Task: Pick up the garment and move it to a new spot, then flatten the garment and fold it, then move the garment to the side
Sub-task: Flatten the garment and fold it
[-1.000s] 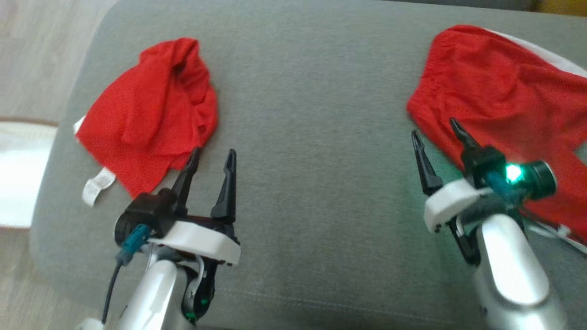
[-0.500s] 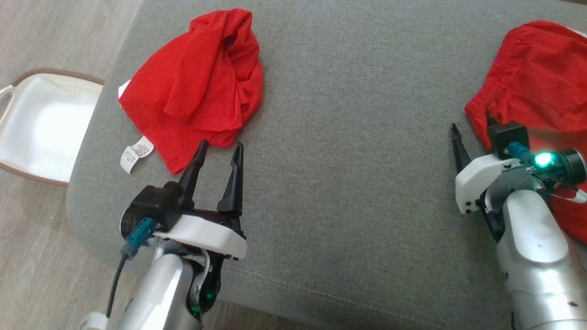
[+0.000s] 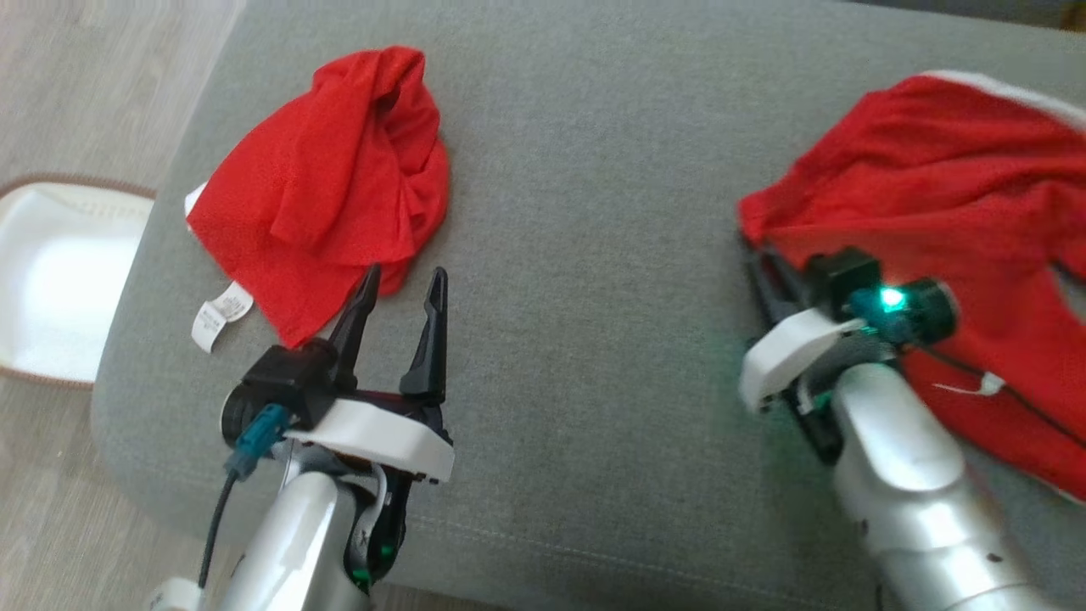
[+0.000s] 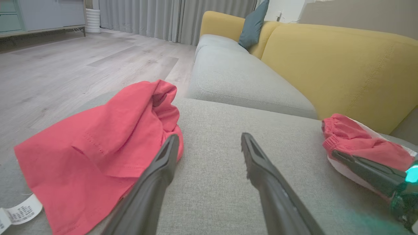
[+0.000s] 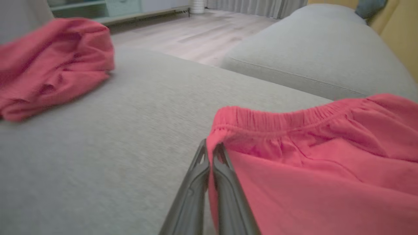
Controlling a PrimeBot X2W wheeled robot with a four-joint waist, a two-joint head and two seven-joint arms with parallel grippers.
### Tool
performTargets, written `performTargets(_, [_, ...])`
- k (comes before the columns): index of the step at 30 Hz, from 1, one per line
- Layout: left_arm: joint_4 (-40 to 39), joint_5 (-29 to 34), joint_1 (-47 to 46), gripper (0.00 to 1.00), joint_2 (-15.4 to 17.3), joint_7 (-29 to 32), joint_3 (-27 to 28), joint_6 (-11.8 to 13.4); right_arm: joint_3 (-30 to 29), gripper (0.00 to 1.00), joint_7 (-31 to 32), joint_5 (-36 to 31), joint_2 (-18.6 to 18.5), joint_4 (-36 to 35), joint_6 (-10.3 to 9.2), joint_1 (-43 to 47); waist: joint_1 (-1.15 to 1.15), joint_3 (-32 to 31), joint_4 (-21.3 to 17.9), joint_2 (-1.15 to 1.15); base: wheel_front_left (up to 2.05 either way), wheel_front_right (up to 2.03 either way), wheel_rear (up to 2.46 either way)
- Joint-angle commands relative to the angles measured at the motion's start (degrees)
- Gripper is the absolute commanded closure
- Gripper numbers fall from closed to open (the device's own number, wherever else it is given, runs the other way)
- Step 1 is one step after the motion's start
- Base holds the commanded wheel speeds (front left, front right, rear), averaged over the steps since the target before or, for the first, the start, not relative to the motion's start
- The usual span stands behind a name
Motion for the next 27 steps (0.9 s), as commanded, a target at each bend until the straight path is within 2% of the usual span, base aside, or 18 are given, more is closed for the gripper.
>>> performTargets(1, [-1.63, 0.72, -1.21, 0.0, 0.43, -0.32, 2.13, 0.18, 4.82, 1.0, -0.85, 3.78, 1.25, -2.92, 0.23, 0.42, 0.0, -1.3, -0.99, 0.0, 0.0, 0.0, 0.0])
performTargets(6, [-1.37, 1.27, 0.07, 0.0, 0.43, -0.32, 2.79, 0.19, 20.55, 1.0, 3.16, 19.69, 1.26, -11.75, 0.23, 4.85, 0.0, -3.14, -2.5, 0.0, 0.0, 0.0, 0.0])
performTargets(9, [-1.4, 1.45, 0.49, 0.0, 0.43, -0.32, 2.91, 0.04, 26.47, 1.0, 7.2, 27.36, -1.78, -18.39, 0.23, 6.72, 0.0, -3.38, -2.91, 0.0, 0.0, 0.0, 0.0])
performTargets(12, [-1.71, 1.51, 0.55, 0.0, 0.43, -0.32, 2.78, -0.1, 26.99, 1.0, 9.93, 31.68, -6.54, -22.48, 0.23, 6.47, 0.0, -2.97, -2.99, 0.0, 0.0, 0.0, 0.0])
performTargets(15, [-1.98, 1.52, 0.05, 0.0, 0.43, -0.32, 2.25, -0.37, 25.12, 1.0, 11.73, 34.17, -9.41, -23.19, 0.23, 4.86, 0.0, -1.95, -2.48, 0.0, 0.0, 0.0, 0.0])
performTargets(19, [-1.98, 1.53, -0.8, 0.0, 0.43, -0.32, 1.57, -0.62, 24.33, 1.0, 13.41, 33.64, -12.32, -20.16, 0.23, 1.08, 0.0, -0.44, -1.55, 0.0, 0.0, 0.0, 0.0])
performTargets(25, [-1.53, 1.54, -1.91, 0.0, 0.43, -0.32, 1.17, -1.0, 26.87, 1.0, 14.09, 32.93, -13.56, -13.13, 0.23, -3.41, 0.0, 0.85, -0.4, 0.0, 0.0, 0.0, 0.0])
performTargets(27, [-1.21, 1.71, -1.98, 0.0, 0.43, -0.32, 1.4, -0.97, 29.04, 0.0, 13.45, 32.67, -13.34, -10.49, 0.23, -4.69, 0.0, 0.72, -0.74, 0.0, 0.0, 0.0, 0.0])
